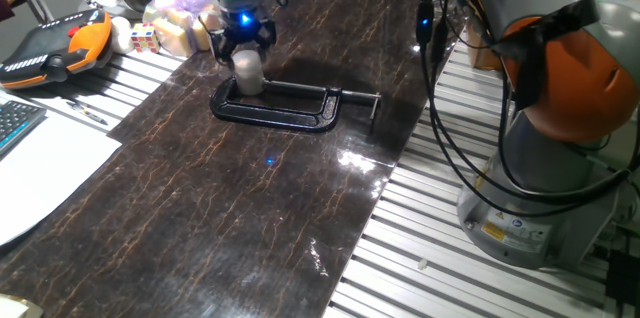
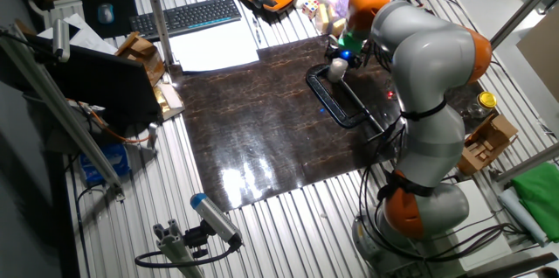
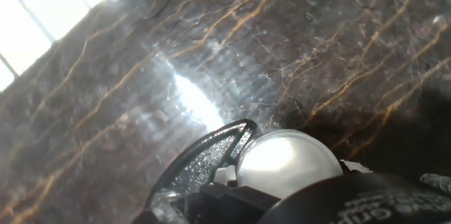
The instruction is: Screw the lid onto the jar
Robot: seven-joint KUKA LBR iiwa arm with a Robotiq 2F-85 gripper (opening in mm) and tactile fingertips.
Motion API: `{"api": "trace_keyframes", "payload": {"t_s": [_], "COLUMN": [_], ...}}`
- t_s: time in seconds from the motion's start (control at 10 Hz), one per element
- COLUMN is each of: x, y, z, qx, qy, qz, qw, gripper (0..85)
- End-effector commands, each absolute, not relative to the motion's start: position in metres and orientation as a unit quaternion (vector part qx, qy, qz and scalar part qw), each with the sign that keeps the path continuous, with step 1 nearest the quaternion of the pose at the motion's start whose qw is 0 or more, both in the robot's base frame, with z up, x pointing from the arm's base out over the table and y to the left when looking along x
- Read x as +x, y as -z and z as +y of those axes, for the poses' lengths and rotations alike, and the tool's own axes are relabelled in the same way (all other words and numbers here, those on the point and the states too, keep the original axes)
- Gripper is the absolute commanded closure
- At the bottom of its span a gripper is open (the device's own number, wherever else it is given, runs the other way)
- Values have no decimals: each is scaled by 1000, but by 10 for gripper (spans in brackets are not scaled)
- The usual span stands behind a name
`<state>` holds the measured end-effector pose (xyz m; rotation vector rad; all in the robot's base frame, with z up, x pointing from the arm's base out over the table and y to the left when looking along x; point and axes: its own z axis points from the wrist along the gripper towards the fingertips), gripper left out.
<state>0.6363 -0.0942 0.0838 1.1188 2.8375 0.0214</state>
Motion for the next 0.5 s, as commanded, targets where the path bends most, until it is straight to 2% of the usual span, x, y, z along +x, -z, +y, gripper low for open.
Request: {"api": "trace_keyframes", "payload": {"t_s": [0.0, 0.4], "x": [636, 636], "y": [-84, -84], "z": [-94, -95], "qx": [428, 485], "qy": [-4, 4], "qz": [903, 873], "qw": [46, 53], "gripper": [153, 153]}}
